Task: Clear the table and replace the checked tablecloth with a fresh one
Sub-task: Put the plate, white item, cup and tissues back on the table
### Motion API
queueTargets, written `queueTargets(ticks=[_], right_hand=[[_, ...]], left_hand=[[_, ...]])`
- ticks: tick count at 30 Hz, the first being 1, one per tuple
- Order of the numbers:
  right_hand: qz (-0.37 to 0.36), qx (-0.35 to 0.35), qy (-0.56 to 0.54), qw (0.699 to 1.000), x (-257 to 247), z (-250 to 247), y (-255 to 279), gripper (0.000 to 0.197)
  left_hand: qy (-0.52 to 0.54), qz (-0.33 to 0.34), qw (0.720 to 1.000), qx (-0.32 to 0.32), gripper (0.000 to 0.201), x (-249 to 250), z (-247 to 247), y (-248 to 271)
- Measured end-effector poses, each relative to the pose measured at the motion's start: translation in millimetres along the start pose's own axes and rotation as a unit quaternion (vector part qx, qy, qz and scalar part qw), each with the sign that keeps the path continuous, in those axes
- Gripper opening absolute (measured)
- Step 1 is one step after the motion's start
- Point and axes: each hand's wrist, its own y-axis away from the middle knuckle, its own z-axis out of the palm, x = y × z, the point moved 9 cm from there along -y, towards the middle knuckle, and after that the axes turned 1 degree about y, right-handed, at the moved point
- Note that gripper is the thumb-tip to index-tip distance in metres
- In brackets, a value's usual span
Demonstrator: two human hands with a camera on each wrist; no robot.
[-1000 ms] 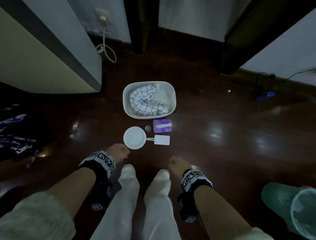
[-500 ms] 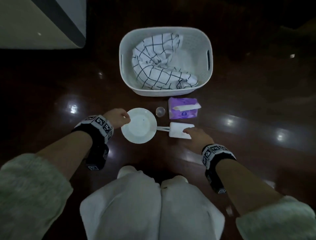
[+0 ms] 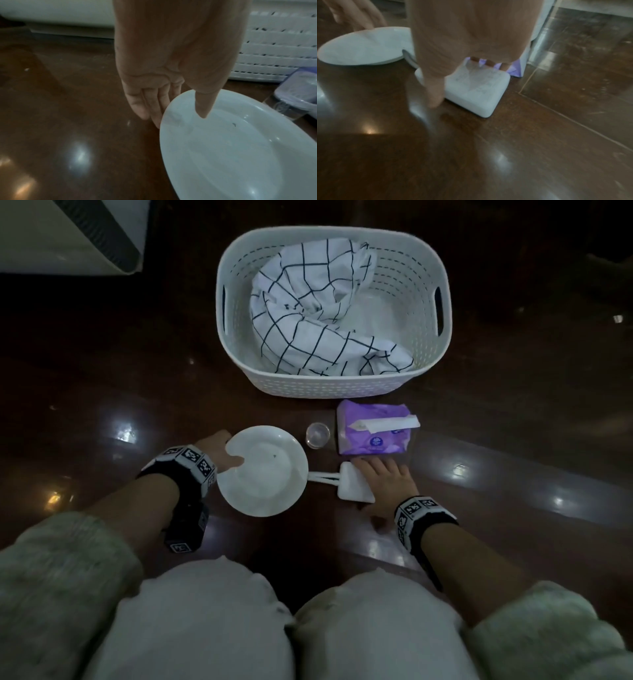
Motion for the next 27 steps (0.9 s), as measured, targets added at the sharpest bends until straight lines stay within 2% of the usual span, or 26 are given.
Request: queueTargets(ticks=[3, 5, 10, 13, 19, 24, 27], right_hand=[[0.004, 0.022, 0.007, 1.000, -5.1, -2.6, -2.1, 0.086], [0.002, 0.013, 0.024, 1.000, -7.2, -1.8, -4.9, 0.083], [-0.005, -0.056, 0.040, 0.998, -0.7, -2.2, -4.7, 0.095], [0.014, -0.092, 0.003, 0.996, 4.0, -15.9, 23.0, 0.098], [0.082, -0.121, -0.070, 0.987, 12.2, -94.4, 132.7, 0.102], [0.168, -0.115, -0.111, 0.973, 18.4, -184.6, 249.2, 0.096], [0.201, -0.106, -0.153, 0.962, 23.8, -242.9, 327.1, 0.096]], left_hand=[[-0.017, -0.003, 1.000, 0.018, 0.047, -6.0, 1.4, 0.9], [-0.022, 0.005, 1.000, 0.008, 0.037, -6.2, 3.4, 2.7], [0.041, 0.021, 0.999, 0.026, 0.028, -8.6, -14.7, 15.7], [0.095, 0.011, 0.995, 0.020, 0.027, -9.0, -30.3, 44.7], [0.194, -0.015, 0.981, 0.025, 0.021, 6.7, -78.0, 158.8], [0.294, -0.029, 0.955, 0.026, 0.013, 38.8, -138.4, 287.7], [0.318, -0.029, 0.947, 0.023, 0.014, 70.2, -187.0, 369.2]])
